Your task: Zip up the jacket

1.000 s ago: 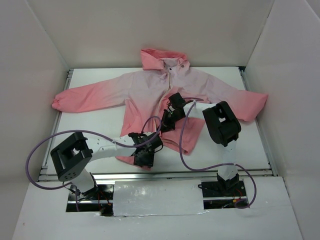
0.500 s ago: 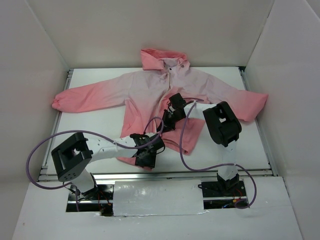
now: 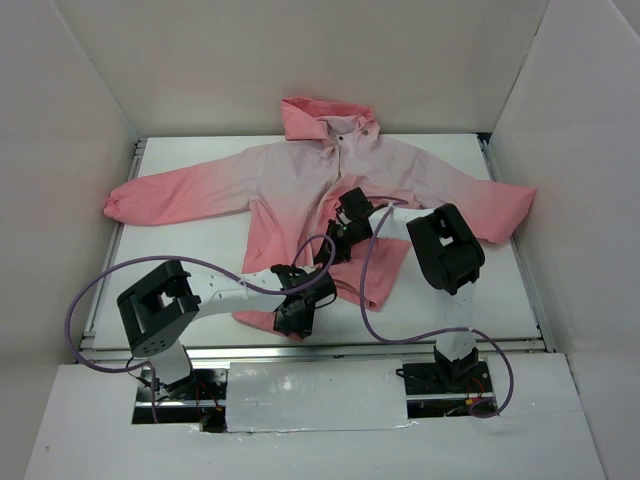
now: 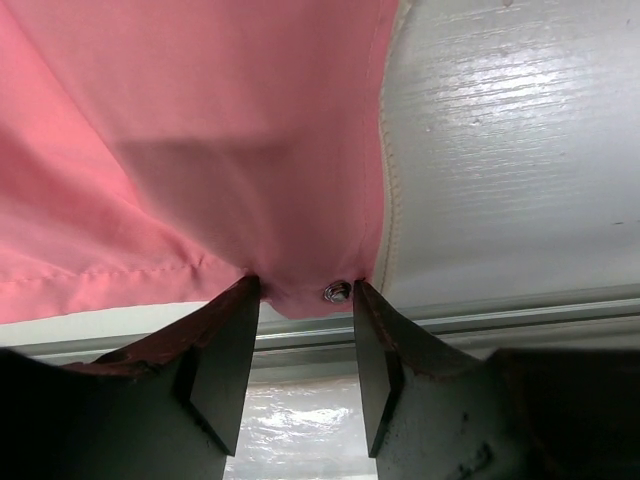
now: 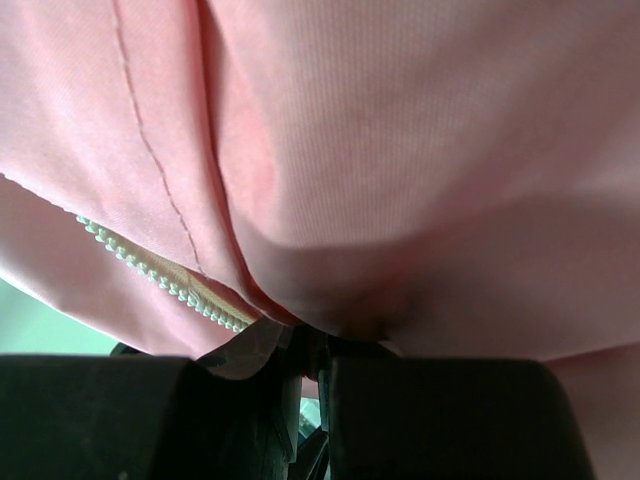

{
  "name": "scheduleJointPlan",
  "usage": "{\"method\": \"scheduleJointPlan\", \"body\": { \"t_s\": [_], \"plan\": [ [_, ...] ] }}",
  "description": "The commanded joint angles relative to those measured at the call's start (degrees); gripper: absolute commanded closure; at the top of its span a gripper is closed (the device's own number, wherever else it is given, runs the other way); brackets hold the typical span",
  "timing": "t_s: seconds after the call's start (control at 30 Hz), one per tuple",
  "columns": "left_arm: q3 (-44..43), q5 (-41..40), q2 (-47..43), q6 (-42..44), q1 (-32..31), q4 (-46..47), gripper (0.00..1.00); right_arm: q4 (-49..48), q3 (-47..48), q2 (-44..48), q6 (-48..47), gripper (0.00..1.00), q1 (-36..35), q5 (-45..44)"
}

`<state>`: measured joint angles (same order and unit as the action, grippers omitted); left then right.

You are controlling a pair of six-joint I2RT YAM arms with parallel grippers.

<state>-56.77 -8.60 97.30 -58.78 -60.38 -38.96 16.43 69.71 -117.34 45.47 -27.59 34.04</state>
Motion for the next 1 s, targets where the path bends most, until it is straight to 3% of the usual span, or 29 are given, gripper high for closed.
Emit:
{"method": "scheduleJointPlan", "body": {
  "t_s": [0.0,0.07,0.2,0.3,0.47,0.6,0.8,0.97],
  "plan": [
    [4.03,-1.33,6.76,-1.6,-1.5,0.55,0.47,5.72,-3.62,-1.84,-3.29,1.0,-0.62,-7.85],
    [4.56,-1.07,7.64,-1.86,-1.5,0.9,0.54,5.2,-3.97,-1.58,-3.2,1.0,-0.62,-7.76],
    [7.63,1.56,8.0,-2.3,-1.58,4.84,0.9,4.14,-4.76,-0.44,-2.76,1.0,-0.62,-7.15],
    [8.87,4.64,7.56,-1.42,-1.5,9.06,1.0,3.61,-5.46,0.79,-2.58,1.0,-0.79,-6.97],
    [10.19,7.02,2.47,-1.15,-0.18,13.03,1.0,1.16,-8.96,4.04,-2.58,1.0,-0.8,-5.92],
    [13.61,7.9,-12.86,-1.77,3.77,18.9,1.0,-5.16,-15.03,11.05,-2.58,1.0,-1.06,-3.9],
    [19.59,9.48,-31.17,-1.68,9.84,33.4,1.0,-16.42,-25.4,24.06,-3.02,1.0,-1.06,-1.0],
    [24.42,10.36,-38.75,-4.58,12.21,46.68,1.0,-29.68,-34.89,32.34,-2.59,1.0,-1.23,5.15]
  ]
}}
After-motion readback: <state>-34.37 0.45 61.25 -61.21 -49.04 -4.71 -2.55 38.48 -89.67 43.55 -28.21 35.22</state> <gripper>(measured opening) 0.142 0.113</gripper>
